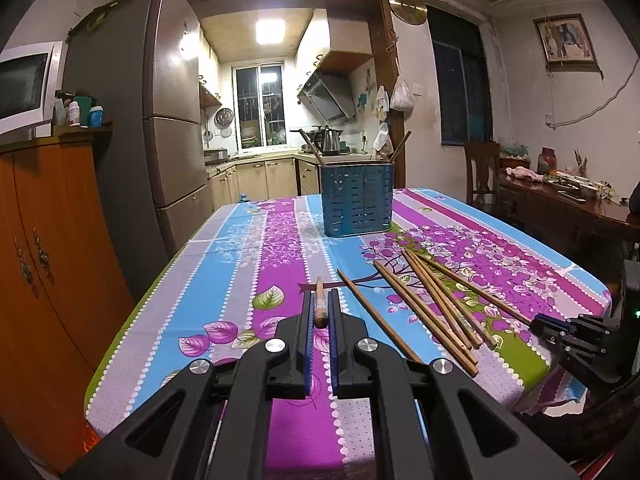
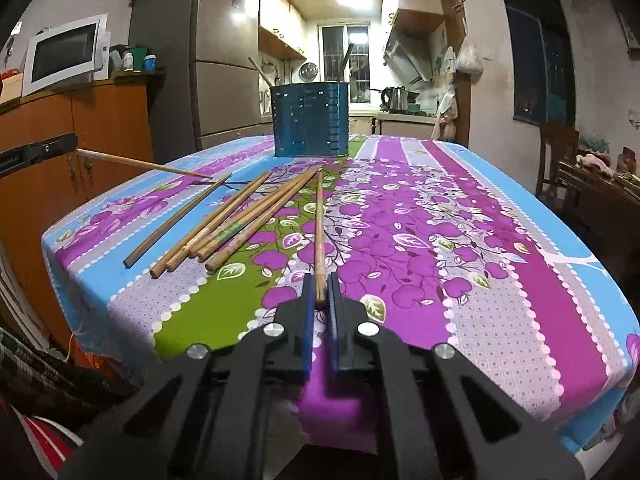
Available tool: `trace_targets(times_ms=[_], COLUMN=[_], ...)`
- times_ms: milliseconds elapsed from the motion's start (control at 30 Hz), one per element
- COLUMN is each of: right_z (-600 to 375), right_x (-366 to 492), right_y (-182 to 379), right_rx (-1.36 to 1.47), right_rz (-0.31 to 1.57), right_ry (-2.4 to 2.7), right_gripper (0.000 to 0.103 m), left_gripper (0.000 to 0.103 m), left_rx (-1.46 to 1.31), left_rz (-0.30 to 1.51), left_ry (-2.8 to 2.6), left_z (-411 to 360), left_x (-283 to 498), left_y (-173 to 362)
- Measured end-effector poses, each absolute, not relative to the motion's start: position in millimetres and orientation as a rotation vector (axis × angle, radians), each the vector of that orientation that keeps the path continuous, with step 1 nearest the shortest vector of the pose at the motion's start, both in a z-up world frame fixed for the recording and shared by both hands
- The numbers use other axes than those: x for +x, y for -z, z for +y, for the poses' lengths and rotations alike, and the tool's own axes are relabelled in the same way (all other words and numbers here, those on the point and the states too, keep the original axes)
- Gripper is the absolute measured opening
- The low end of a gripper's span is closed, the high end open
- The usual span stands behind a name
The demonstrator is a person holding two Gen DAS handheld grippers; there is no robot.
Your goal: Organize utensils
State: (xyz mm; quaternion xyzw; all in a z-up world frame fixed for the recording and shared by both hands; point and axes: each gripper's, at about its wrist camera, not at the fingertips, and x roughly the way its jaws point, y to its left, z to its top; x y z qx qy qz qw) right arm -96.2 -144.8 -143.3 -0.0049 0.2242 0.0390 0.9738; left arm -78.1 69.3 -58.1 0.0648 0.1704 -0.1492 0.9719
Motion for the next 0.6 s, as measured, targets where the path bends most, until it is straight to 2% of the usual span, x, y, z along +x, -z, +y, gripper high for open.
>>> trace_targets(times_ms=[167,600], right_z=[-148.0,-153.5], right_x=[-98.3,-80.8], right_y=[130.9,22.9], right_rx=[0.001,-0.119], right_rz=[0.456,0.295], right_ry=[-0.078,-0.13], right_gripper=[0.005,0.005], left_gripper=[0.008,0.008], left_rx=[0.125,0.077], left_rz=[0.332,0.275], left_ry=[0.303,0.318], left_z=[68.1,78.8], left_x=[-80.3,-72.5], left_y=[55.6,24.5])
